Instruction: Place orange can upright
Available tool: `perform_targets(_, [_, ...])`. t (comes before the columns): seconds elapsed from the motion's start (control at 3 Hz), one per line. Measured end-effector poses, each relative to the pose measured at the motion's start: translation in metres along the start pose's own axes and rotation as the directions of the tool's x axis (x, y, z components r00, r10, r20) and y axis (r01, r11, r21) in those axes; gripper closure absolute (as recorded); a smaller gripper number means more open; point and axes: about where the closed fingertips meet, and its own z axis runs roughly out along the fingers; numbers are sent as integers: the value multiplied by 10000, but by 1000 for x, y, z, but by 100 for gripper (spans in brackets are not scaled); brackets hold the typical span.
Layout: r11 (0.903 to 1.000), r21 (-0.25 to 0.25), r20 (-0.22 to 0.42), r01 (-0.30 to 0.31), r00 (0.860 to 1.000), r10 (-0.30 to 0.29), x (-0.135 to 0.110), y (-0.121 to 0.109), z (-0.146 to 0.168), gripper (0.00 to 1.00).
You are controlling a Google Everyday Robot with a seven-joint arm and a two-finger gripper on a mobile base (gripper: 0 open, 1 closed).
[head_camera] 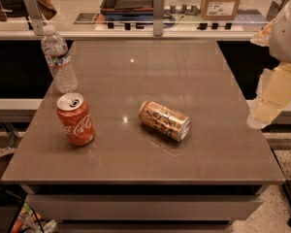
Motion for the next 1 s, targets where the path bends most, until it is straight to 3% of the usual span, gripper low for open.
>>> perform_targets(0.33, [9991,91,418,-413,9983,409,-16,-3,7,0])
perform_targets(1.0, [9869,-331,1241,-1579,9791,1608,-63,-9,51,0])
